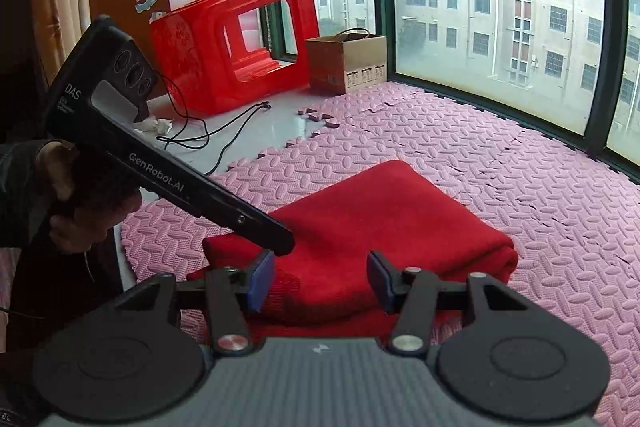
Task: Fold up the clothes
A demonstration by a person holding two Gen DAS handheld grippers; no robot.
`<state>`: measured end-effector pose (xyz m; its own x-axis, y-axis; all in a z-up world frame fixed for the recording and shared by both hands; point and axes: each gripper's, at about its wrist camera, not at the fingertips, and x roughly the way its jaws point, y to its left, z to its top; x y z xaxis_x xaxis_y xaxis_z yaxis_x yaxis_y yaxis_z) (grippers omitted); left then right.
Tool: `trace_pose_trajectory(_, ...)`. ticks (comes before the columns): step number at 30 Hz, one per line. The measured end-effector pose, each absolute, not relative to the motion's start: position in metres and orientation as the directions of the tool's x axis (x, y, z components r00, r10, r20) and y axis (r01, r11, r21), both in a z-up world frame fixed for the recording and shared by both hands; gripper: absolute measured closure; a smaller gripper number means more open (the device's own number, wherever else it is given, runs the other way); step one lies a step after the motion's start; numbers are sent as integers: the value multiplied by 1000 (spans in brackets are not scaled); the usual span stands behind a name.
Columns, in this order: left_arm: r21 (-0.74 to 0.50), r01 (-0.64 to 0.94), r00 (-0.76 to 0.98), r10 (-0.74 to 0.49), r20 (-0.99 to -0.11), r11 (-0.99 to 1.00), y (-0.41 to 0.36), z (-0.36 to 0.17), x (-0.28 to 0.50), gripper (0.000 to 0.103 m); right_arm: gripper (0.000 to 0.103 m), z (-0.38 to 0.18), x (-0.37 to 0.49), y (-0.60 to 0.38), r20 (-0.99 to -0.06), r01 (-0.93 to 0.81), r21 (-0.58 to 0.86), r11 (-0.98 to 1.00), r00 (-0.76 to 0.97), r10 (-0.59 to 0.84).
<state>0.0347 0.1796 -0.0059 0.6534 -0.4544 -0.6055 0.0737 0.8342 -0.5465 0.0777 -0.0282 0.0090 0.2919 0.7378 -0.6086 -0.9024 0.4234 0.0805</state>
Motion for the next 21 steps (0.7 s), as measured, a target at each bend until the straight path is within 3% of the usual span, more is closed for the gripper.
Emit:
trace_pose_trajectory(8, -583, 13, 656, -447, -608, 812, 185, -20, 55, 76, 50, -11, 73, -28, -638, -885, 171, 433, 235, 733)
trace_pose_trajectory(15, -609, -35, 658, -440, -611, 793, 201, -41, 52, 93, 49, -37, 72, -30, -626, -861, 221, 458, 235, 744)
trace_pose_trajectory(19, -630, -35, 662, -454, -596, 776, 203, -36, 51, 93, 49, -28, 76, -31, -633, -866, 224, 447, 220, 742)
trace_pose_trajectory(21, -622, -18, 661, -457, -595, 783, 198, -32, 48, 86, 50, -16, 84, -38, -627, -859, 249, 447, 209, 751)
